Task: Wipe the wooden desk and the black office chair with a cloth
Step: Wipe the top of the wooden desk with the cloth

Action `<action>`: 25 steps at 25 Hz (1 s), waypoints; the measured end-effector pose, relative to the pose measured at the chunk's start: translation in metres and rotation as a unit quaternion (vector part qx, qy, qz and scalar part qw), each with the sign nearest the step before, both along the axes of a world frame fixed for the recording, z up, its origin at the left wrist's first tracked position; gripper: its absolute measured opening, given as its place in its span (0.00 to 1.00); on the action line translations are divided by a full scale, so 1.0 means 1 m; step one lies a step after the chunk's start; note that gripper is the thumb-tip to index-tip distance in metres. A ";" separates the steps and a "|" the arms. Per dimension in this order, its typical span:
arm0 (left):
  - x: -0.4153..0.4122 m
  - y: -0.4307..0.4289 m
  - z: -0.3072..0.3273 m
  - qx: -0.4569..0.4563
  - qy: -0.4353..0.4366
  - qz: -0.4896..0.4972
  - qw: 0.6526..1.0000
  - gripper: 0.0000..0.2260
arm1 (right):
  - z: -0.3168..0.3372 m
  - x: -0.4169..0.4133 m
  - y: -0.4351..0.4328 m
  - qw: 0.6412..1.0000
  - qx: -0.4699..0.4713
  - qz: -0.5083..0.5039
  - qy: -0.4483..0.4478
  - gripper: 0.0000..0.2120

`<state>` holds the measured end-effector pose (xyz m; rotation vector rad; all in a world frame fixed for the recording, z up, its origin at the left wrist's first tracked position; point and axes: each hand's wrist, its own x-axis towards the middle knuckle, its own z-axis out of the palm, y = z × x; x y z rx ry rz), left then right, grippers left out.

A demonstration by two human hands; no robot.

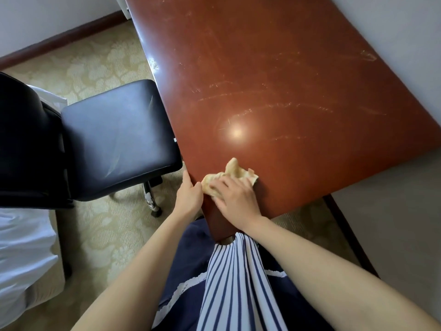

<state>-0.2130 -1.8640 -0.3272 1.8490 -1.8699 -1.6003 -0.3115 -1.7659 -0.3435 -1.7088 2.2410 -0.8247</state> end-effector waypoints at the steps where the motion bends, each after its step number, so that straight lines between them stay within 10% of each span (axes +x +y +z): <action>1: 0.002 0.002 0.000 -0.002 -0.001 -0.003 1.000 0.24 | 0.000 -0.002 0.005 0.999 -0.007 0.050 -0.003 0.10; 6: 0.007 0.015 -0.001 -0.025 -0.007 -0.013 1.000 0.31 | -0.002 -0.042 0.048 0.990 -0.001 0.138 0.001 0.07; 13: 0.006 0.024 -0.003 -0.047 0.004 0.001 0.999 0.32 | 0.002 -0.131 0.091 0.989 0.025 -0.126 0.073 0.08; 20: 0.015 0.032 -0.006 -0.060 -0.020 -0.037 0.997 0.31 | 0.009 -0.171 0.021 0.891 0.135 -0.432 -0.032 0.08; 25: 0.023 0.035 -0.012 -0.069 -0.022 -0.086 0.994 0.31 | 0.007 -0.136 -0.007 0.914 0.161 -0.372 -0.030 0.16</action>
